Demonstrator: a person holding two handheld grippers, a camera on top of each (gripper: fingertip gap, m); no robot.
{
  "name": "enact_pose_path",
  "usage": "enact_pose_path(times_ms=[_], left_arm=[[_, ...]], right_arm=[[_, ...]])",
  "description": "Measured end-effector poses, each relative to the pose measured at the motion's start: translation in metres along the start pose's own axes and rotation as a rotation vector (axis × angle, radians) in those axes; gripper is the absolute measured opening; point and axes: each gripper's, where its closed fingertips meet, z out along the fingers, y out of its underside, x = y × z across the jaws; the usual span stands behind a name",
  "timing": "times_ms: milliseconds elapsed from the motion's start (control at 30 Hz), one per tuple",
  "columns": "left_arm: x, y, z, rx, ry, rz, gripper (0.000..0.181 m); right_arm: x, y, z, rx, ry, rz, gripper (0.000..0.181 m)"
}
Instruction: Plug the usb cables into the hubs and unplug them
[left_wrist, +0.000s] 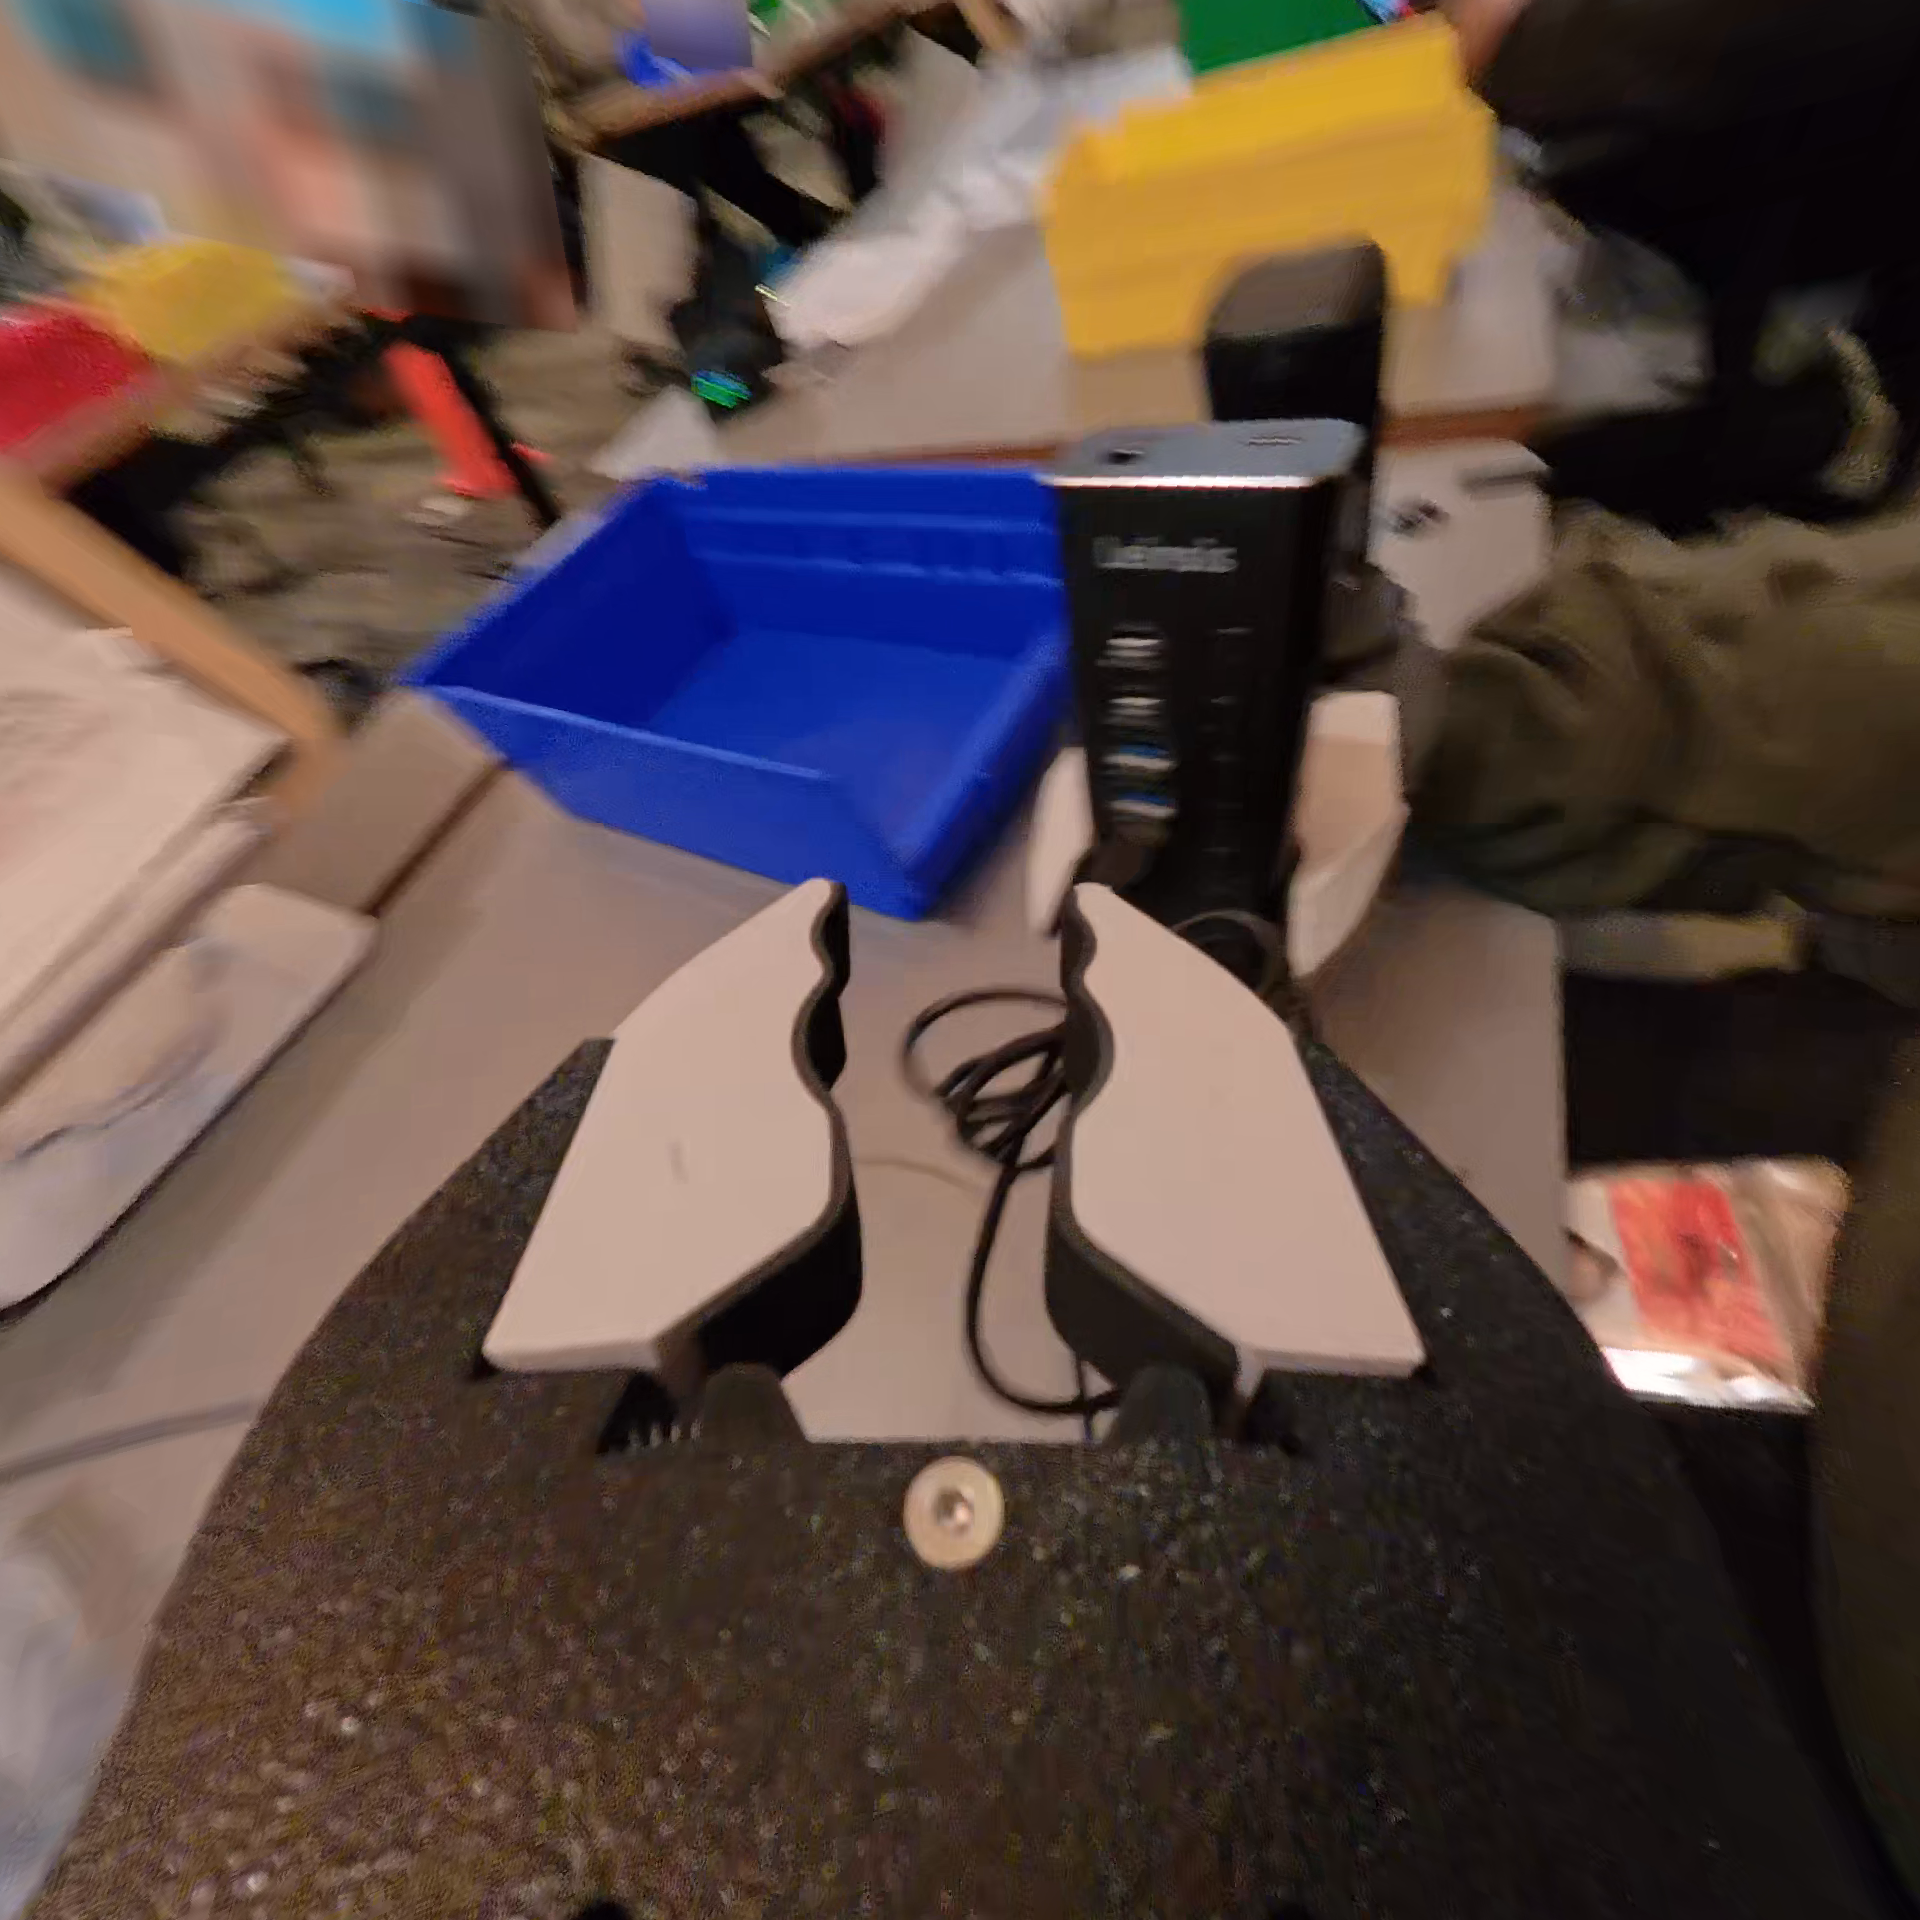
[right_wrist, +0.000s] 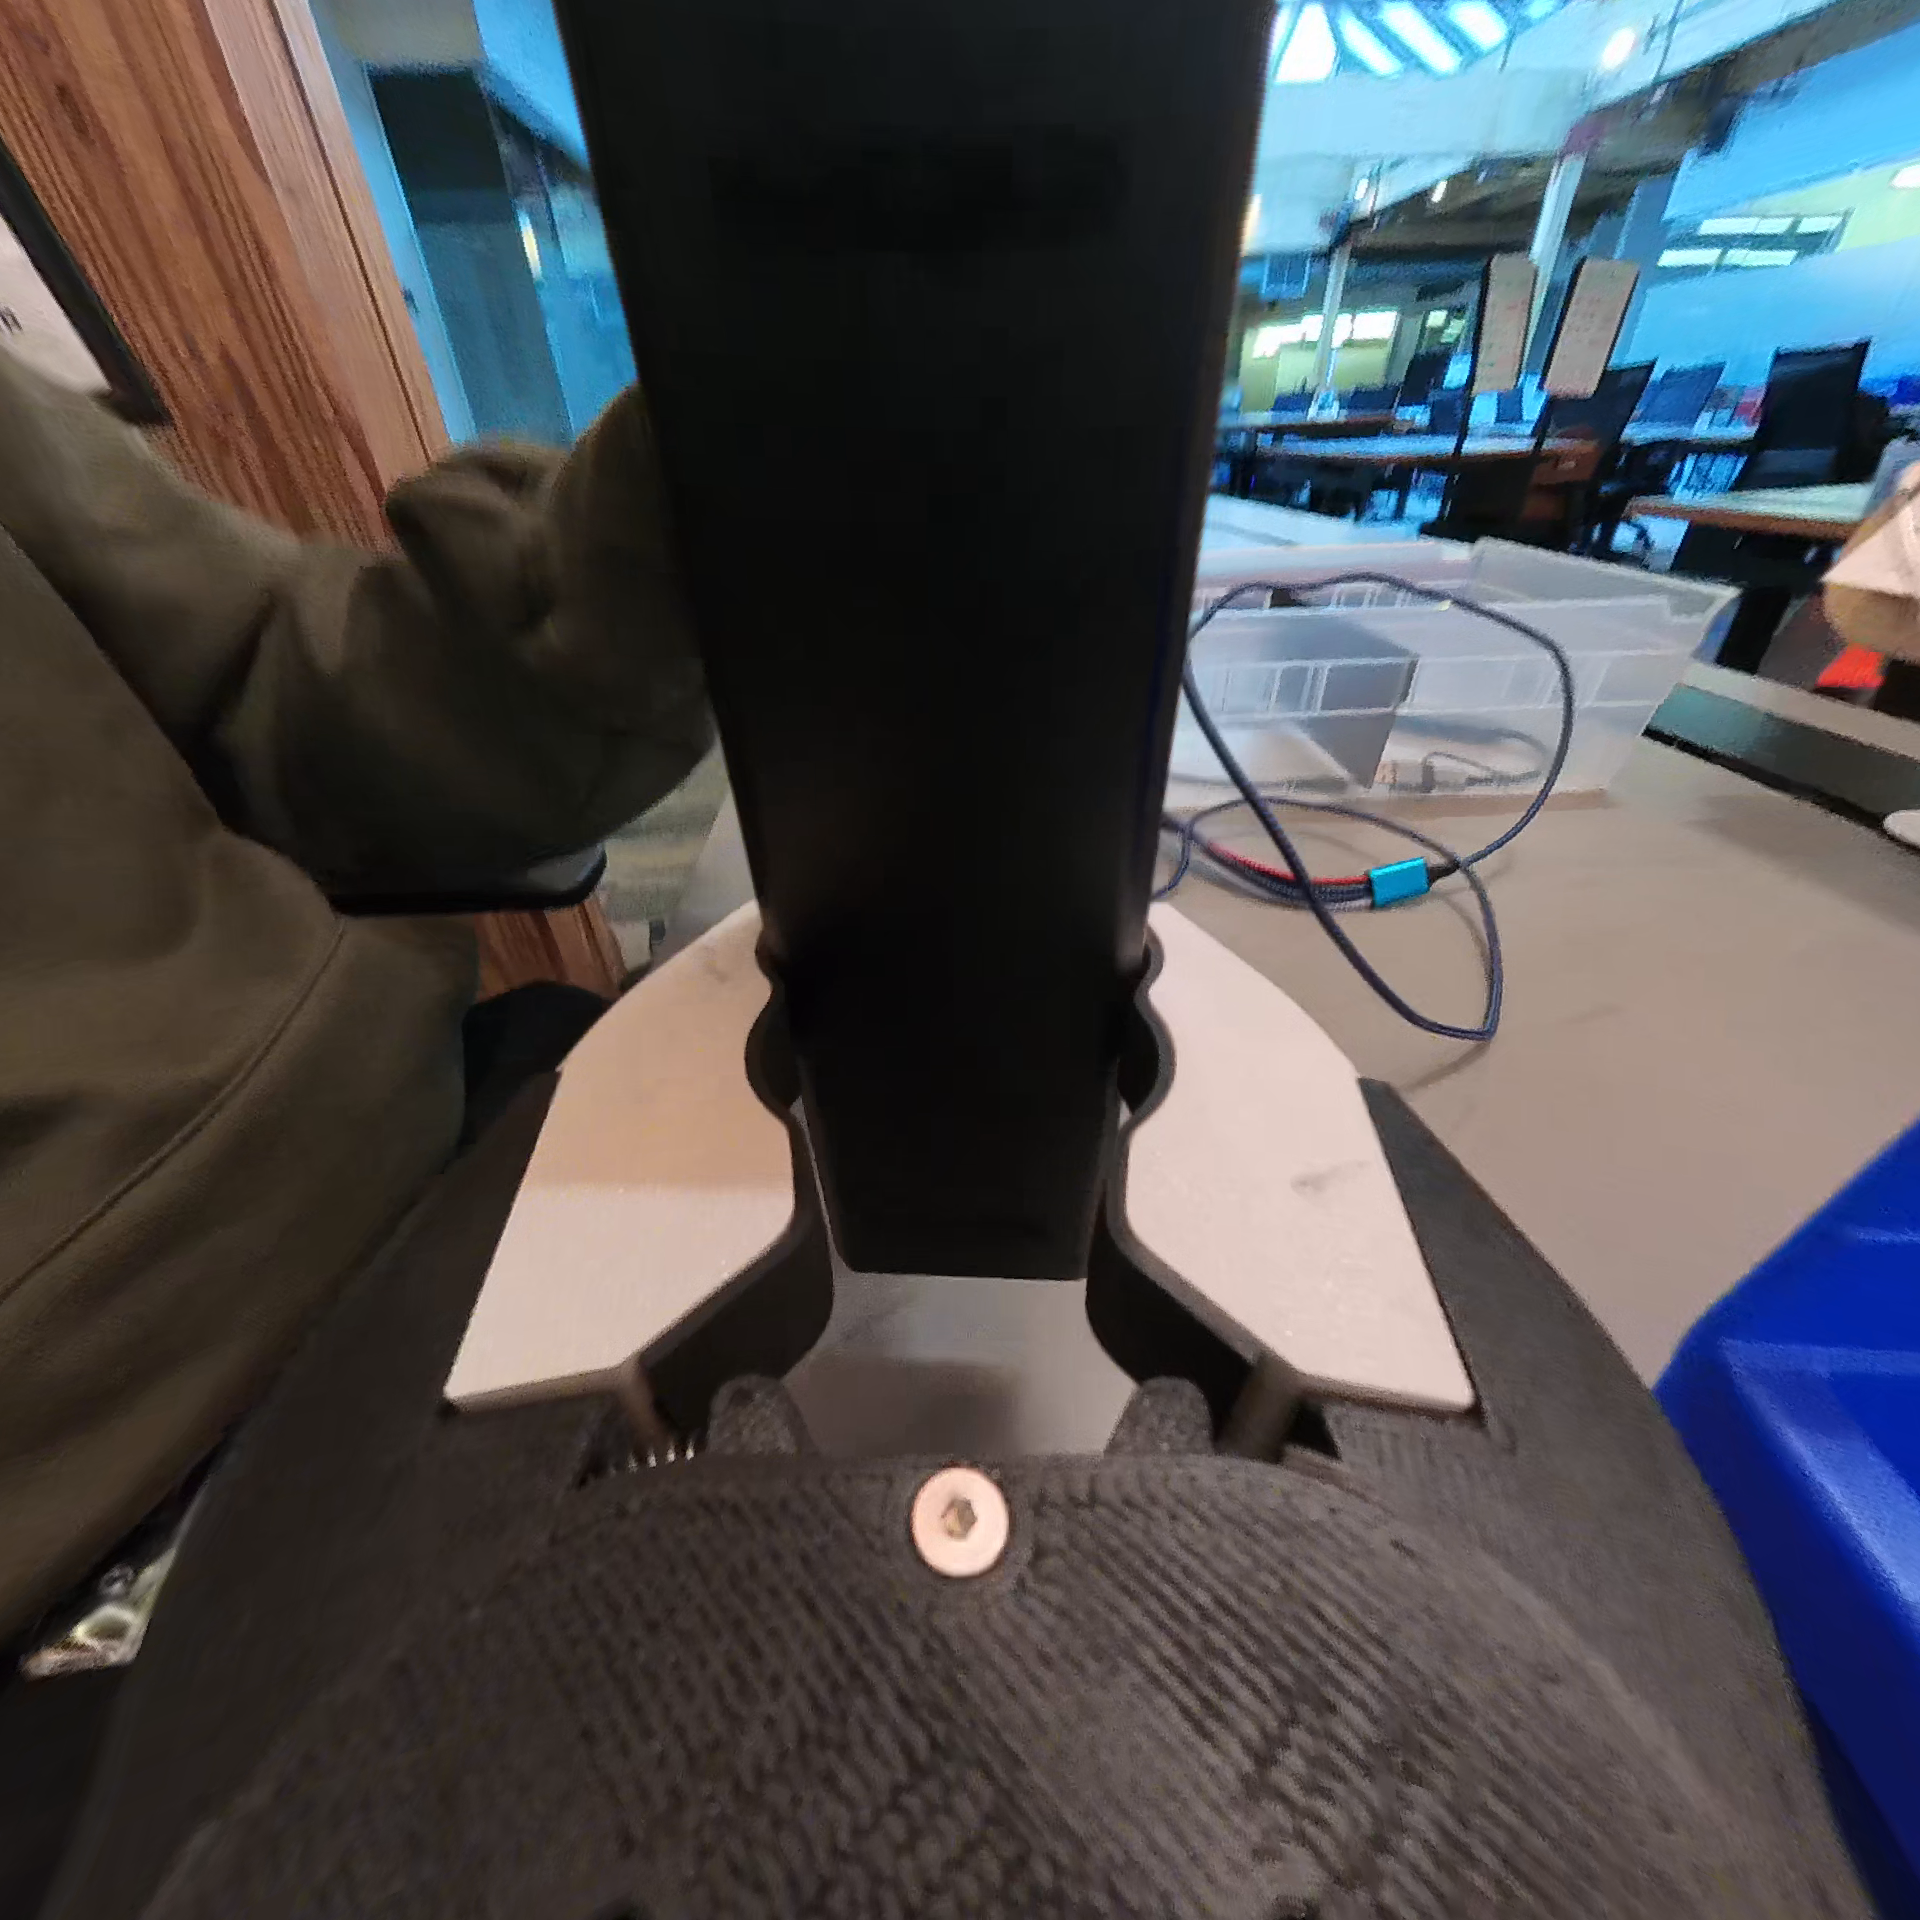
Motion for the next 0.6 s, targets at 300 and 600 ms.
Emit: enact_pose_path(times_ms=[300, 600], left_arm=[[-0.092, 0.075, -0.135, 0.084, -0.520, -0.205, 0.037], [-0.104, 0.104, -0.156, 0.068, -0.539, -0.296, 0.037]], right_arm=[[0.004, -0.102, -0.069, 0.252, 0.189, -0.160, 0.061], [0.101, -0.141, -0.182, 0.151, 1.102, -0.073, 0.060]])
